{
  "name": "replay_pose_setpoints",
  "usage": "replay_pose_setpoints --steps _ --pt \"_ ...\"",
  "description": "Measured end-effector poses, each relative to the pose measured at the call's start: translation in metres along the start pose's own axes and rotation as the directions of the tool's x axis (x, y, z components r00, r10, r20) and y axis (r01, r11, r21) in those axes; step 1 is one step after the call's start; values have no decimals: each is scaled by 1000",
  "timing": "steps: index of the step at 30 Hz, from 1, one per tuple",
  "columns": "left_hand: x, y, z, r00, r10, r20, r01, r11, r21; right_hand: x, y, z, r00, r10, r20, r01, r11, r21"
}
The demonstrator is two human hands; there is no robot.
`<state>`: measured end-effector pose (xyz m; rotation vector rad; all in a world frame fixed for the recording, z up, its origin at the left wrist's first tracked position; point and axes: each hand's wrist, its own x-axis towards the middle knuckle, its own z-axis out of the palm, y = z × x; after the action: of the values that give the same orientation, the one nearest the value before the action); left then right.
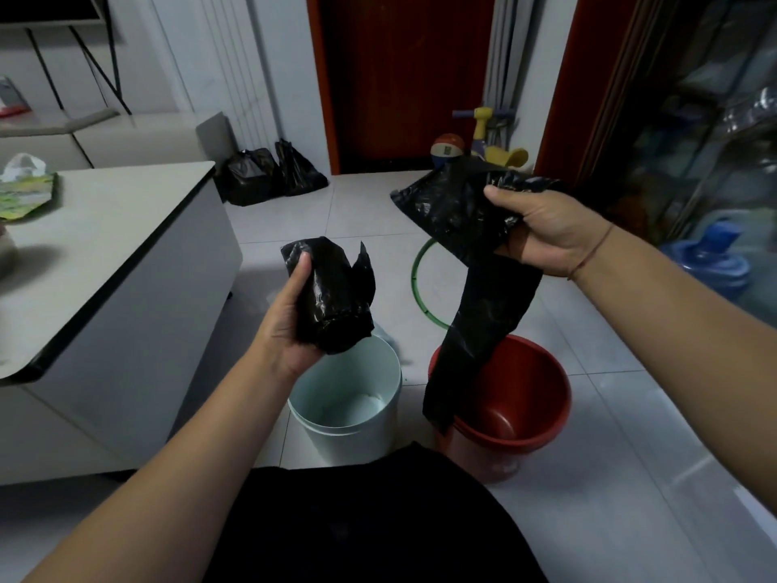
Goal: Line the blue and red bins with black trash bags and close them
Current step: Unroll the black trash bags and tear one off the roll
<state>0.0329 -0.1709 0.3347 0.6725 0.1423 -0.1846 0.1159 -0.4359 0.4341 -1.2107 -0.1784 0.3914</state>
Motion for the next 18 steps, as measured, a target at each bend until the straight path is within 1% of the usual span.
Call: replay_pose_setpoints --steps 3,8,12,18 --pt "-2 0 -2 1000 -1 -11 1 1000 14 6 -19 2 999 -26 36 26 999 -23" --pt "-1 1 -6 1000 -4 -21 3 999 -36 17 -52 9 993 -93 73 98 993 -65" --pt "2 0 -8 1000 -13 11 14 999 -53 20 -41 10 992 -68 102 80 990 -119" --pt "2 -2 -8 999 -12 -34 11 999 -32 13 -1 4 995 2 100 13 989 -146"
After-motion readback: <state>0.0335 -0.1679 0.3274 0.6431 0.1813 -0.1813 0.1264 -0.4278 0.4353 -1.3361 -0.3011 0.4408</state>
